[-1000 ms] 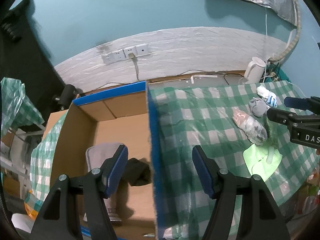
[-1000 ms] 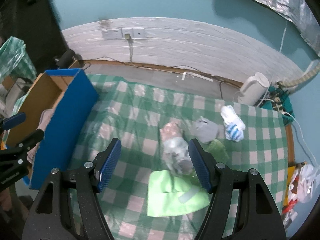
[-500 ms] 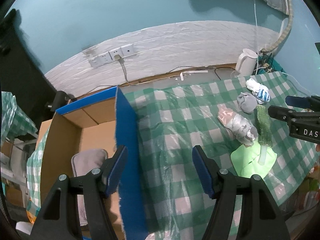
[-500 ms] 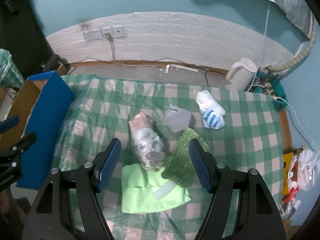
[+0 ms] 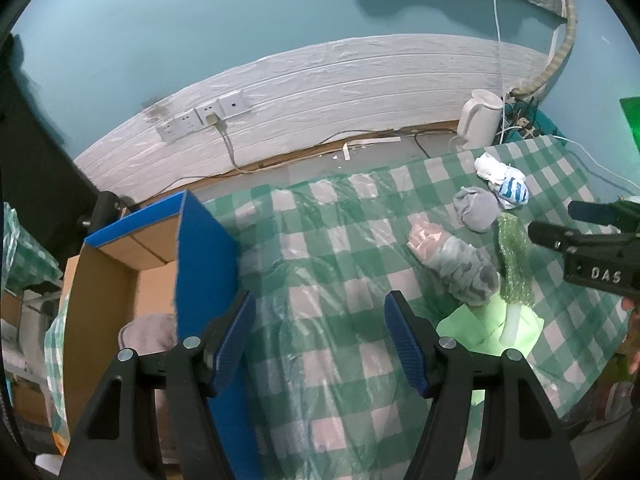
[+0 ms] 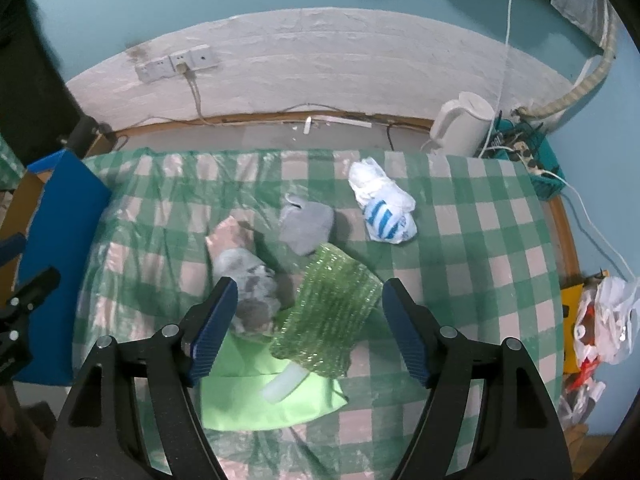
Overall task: Organize soft objects
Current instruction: 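Move both tools back over the table toward the remaining items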
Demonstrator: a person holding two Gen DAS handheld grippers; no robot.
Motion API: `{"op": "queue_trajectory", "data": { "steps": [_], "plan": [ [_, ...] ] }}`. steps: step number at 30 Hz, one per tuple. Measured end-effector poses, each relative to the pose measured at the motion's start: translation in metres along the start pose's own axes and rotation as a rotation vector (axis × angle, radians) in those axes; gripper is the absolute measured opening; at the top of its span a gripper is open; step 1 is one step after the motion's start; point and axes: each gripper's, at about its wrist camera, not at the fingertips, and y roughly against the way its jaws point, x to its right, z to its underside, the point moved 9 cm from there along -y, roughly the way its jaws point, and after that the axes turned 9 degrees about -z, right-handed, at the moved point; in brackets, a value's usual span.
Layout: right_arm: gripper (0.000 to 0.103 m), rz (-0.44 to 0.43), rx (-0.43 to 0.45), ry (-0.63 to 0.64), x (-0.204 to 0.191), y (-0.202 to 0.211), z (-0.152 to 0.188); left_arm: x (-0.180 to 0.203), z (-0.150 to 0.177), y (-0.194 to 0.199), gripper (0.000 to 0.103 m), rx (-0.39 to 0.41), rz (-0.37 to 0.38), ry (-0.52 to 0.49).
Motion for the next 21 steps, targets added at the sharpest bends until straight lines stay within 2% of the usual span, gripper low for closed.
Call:
{"op": "queue_trajectory", "data": {
  "steps": [8, 21],
  "plan": [
    [0.075, 0.023, -0.065, -0.04, 0.02, -0.03, 0.008, 0.025, -0.005, -0.026, 0.068, -0.042, 0.02, -0.01],
    [0.075, 0.003, -0.133, -0.137, 0.039, -0.063, 0.017, 0.054, -0.01, -0.059, 0.068, -0.12, 0.095, 0.015]
  ]
}}
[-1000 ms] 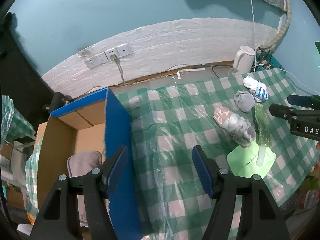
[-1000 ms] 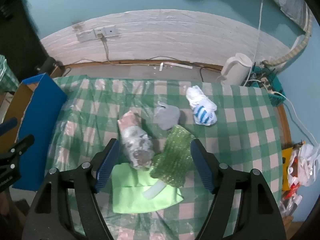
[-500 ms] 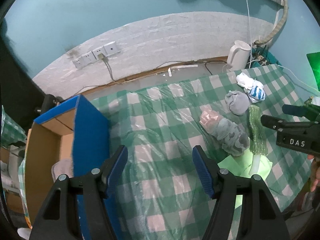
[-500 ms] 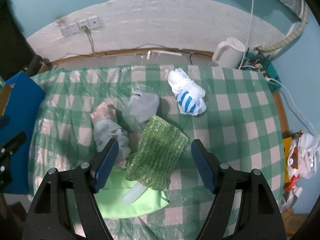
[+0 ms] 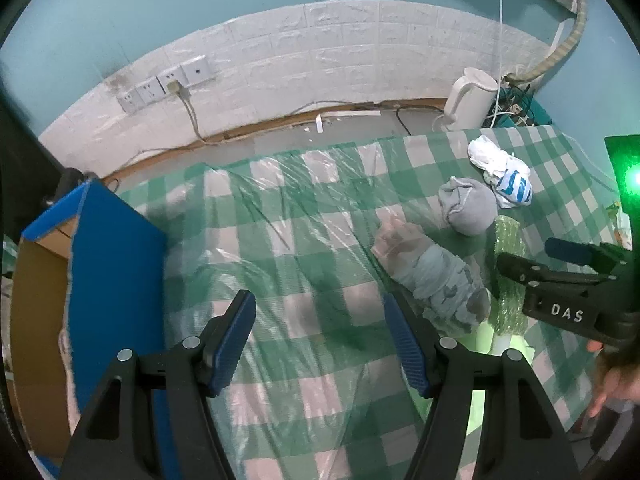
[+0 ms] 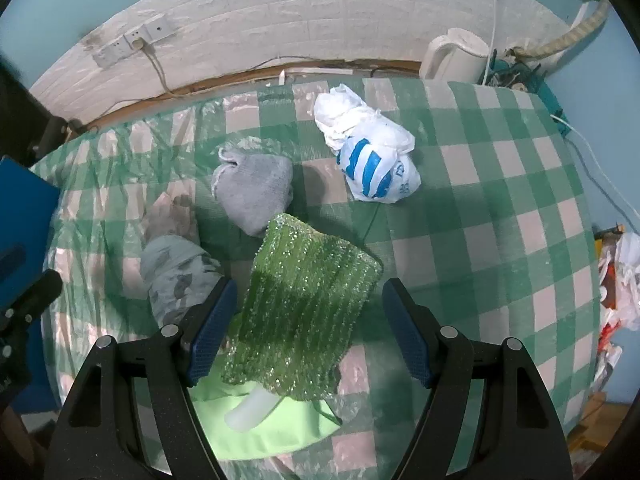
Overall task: Organize soft objects
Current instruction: 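Move both tools back over the table toward the remaining items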
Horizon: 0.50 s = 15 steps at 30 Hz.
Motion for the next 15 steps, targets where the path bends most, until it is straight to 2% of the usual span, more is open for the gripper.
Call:
{"op": "queue_trajectory", "data": {
  "steps": [15],
  "plan": [
    [0.075, 0.028, -0.056, 0.019, 0.011, -0.025, 0.002, 0.027, -0.008, -0.022, 0.069, -0.057, 0.052, 0.007]
  ]
}}
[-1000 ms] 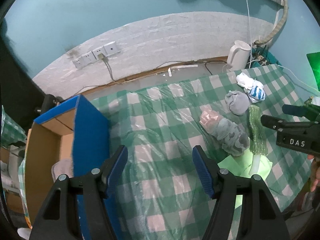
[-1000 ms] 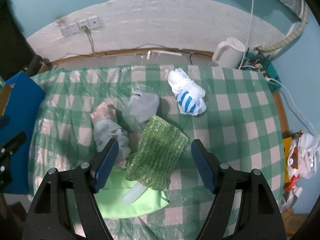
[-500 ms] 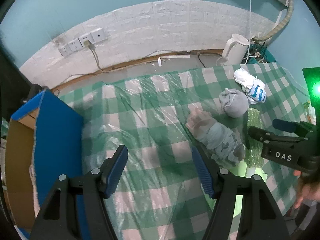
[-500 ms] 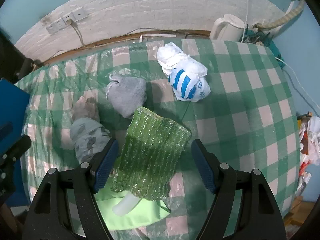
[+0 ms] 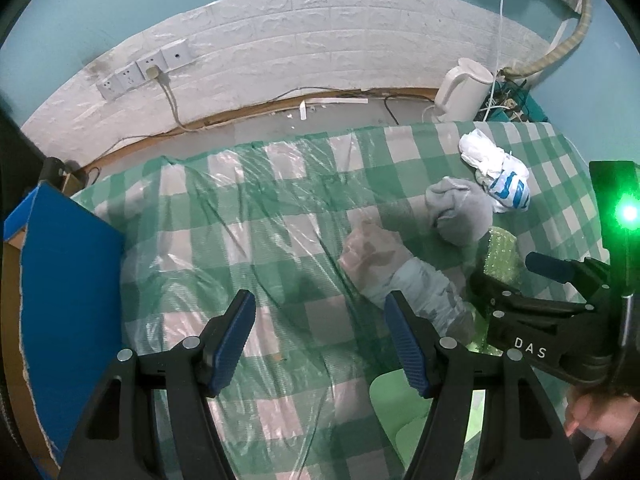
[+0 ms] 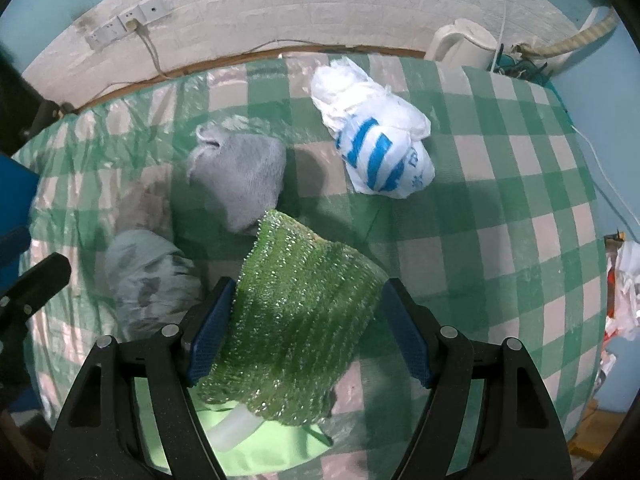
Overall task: Organize soft objects
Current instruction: 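Move both tools back over the table toward the remaining items, then grasp the green mesh scrubber with the right tool while the left tool grasps the wrapped bundle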
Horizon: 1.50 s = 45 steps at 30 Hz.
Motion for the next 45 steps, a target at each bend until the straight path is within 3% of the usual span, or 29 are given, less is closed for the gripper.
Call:
{"op": "queue_trajectory", "data": {
  "steps": [3, 5, 7, 8, 10, 26, 33, 35, 39, 45],
  "plan": [
    [0.068, -0.014, -0.002, -0.011, 0.002, -0.002, -0.001, 0.003, 0.0, -0.003, 0.069, -0.017, 0.012, 0.013],
    [0.046, -0.029, -0.006, -0.011, 0.002, -0.001, -0.003, 0.008, -0.001, -0.003, 0.069, -0.026, 0.026, 0.021],
    [0.033, -0.036, -0.005, -0.011, 0.002, 0.0, -0.003, 0.012, -0.004, -0.003, 0.069, -0.026, 0.028, 0.018],
    [0.02, -0.041, -0.005, -0.009, 0.002, 0.0, -0.003, 0.014, -0.005, -0.003, 0.069, -0.025, 0.028, 0.017],
    [0.012, -0.048, -0.005, -0.006, 0.003, 0.002, -0.003, 0.018, -0.006, -0.002, 0.069, -0.029, 0.034, 0.019],
    [0.008, -0.045, 0.06, 0.024, 0.019, 0.031, 0.004, 0.049, -0.001, -0.022, 0.08, -0.103, 0.045, 0.018],
    [0.008, -0.057, 0.069, 0.021, 0.02, 0.036, 0.004, 0.057, 0.003, -0.031, 0.079, -0.128, 0.106, 0.03],
    [0.008, -0.058, 0.07, 0.02, 0.02, 0.036, 0.004, 0.059, 0.004, -0.033, 0.07, -0.136, 0.136, 0.041],
    [0.008, -0.06, 0.068, 0.017, 0.021, 0.037, 0.005, 0.065, 0.003, -0.031, 0.04, -0.13, 0.185, 0.029],
    [0.008, -0.063, 0.077, 0.027, 0.019, 0.041, 0.005, 0.066, 0.005, -0.021, 0.03, -0.09, 0.153, -0.009]
  ]
}}
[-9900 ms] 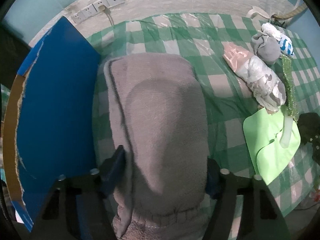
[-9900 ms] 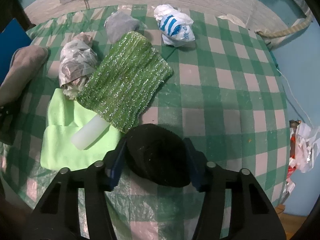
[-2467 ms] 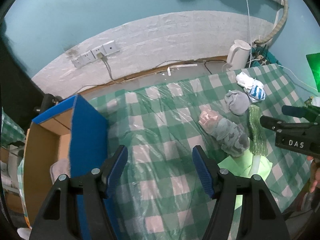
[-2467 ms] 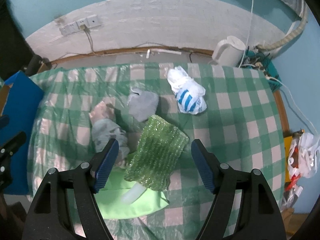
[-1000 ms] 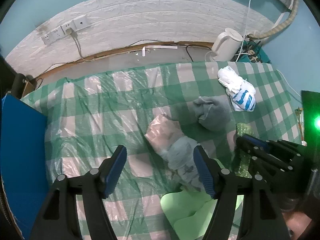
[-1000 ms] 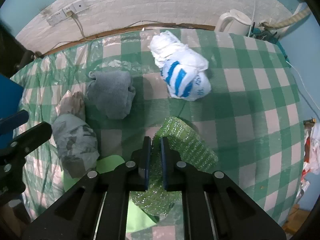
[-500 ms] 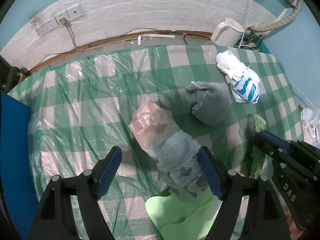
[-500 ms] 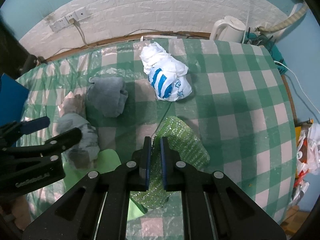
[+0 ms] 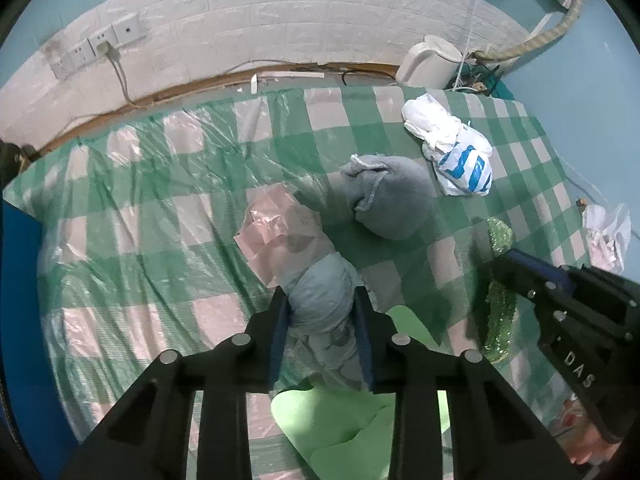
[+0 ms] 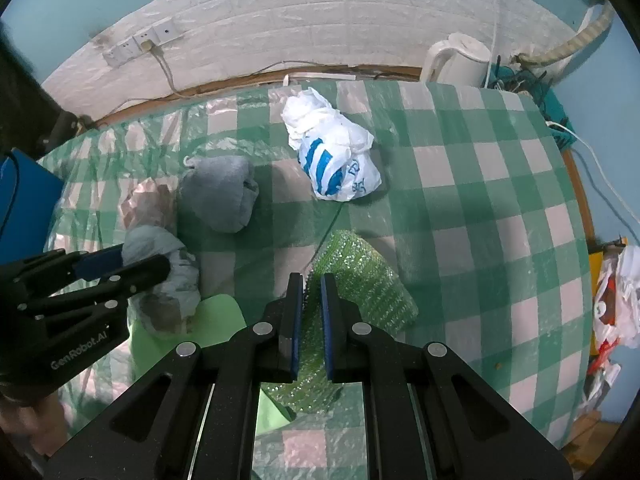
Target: Organize soft objects
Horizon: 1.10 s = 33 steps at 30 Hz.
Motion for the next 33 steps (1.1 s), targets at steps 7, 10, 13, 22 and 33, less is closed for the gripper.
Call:
{"op": "queue_trajectory", "data": {
  "steps": [7, 10, 13, 22, 33],
  "plan": [
    [0.008, -0.008, 0.022, 0.014, -0.01, 0.01, -0.005, -0.015, -0.001, 0.01, 0.029, 0.025, -0.016, 0.001],
    [0.008, -0.01, 0.033, 0.026, -0.014, 0.015, -0.006, -0.02, -0.001, 0.016, 0.029, 0.036, -0.017, 0.006],
    [0.008, -0.011, 0.014, 0.027, -0.016, 0.014, -0.005, -0.024, -0.001, 0.024, 0.029, 0.058, -0.036, -0.006],
    [0.065, 0.049, -0.065, -0.102, 0.008, -0.014, 0.01, -0.042, 0.002, 0.039, 0.029, 0.092, -0.085, -0.01],
    [0.065, 0.088, -0.097, -0.175, 0.019, -0.036, 0.012, -0.062, 0.007, 0.032, 0.029, 0.078, -0.118, -0.01]
  ]
}}
